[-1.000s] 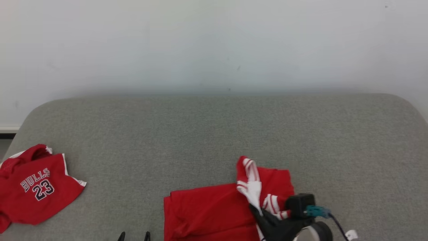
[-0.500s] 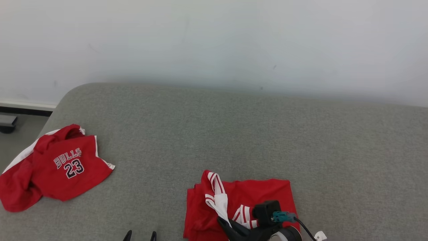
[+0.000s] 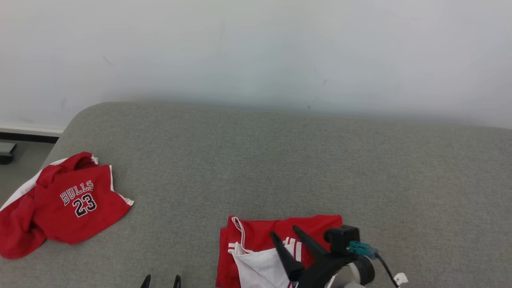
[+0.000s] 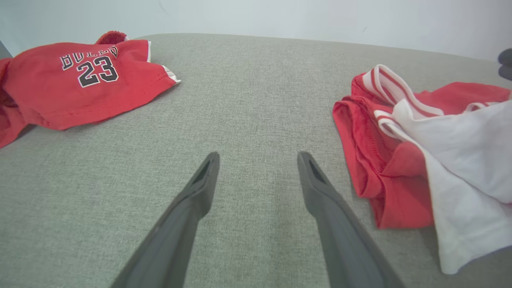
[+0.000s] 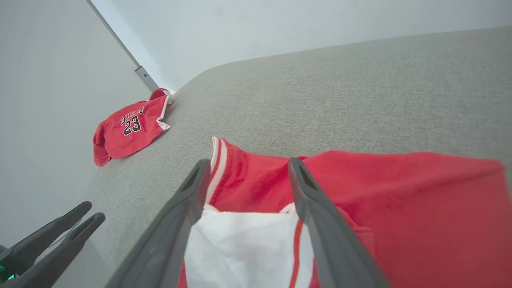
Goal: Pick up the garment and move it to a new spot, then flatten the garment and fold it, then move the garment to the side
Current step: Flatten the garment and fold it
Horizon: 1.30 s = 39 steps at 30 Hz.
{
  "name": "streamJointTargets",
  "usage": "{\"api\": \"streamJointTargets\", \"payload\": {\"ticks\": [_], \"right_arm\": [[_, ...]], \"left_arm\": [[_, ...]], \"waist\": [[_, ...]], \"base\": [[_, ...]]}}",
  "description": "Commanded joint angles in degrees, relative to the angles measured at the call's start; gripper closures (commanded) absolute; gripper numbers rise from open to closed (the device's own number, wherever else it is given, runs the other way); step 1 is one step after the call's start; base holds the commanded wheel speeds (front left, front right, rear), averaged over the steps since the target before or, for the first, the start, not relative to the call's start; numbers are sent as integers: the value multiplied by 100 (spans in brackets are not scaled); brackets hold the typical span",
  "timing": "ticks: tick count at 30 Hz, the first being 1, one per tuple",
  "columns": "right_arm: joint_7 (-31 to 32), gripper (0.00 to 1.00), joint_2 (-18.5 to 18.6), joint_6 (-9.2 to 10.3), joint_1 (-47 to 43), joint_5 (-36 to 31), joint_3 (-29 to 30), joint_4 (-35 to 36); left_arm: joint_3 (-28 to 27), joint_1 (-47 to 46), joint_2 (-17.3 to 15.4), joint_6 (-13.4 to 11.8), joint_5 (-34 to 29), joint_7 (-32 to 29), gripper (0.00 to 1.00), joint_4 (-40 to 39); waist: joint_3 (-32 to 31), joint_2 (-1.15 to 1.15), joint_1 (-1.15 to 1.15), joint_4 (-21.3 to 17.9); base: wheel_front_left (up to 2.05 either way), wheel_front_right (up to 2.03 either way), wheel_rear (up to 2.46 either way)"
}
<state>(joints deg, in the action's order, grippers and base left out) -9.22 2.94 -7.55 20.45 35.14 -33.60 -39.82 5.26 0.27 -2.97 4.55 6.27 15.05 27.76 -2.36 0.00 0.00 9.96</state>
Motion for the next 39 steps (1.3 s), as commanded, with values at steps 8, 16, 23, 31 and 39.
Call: {"api": "streamJointTargets", "payload": {"ticks": [8, 16, 23, 31, 39], "right_arm": [[-490, 0, -9, 15, 67, -270, 739, -534], [-567, 0, -9, 15, -219, -493, 1029, -503], [-523, 0, -8, 15, -633, -382, 737, 42], [-88, 0, -6, 15, -771, -335, 287, 466], [293, 100, -12, 15, -728, -368, -354, 766]], "left_arm": [[-60, 51, 10, -43, 10, 18, 0, -98], [-79, 92, 10, -55, 41, 18, 0, -132], [-105, 136, 11, -38, 29, 18, 0, -149], [-86, 162, 11, -38, 54, 18, 0, -142], [-135, 168, 12, -50, 79, 18, 0, -145]], "waist": [[-60, 0, 0, -282], [-96, 0, 0, -445], [-148, 0, 0, -496], [-136, 0, 0, -439], [-110, 0, 0, -393]], "base": [[0, 0, 0], [0, 0, 0], [0, 0, 0], [0, 0, 0], [0, 0, 0]]}}
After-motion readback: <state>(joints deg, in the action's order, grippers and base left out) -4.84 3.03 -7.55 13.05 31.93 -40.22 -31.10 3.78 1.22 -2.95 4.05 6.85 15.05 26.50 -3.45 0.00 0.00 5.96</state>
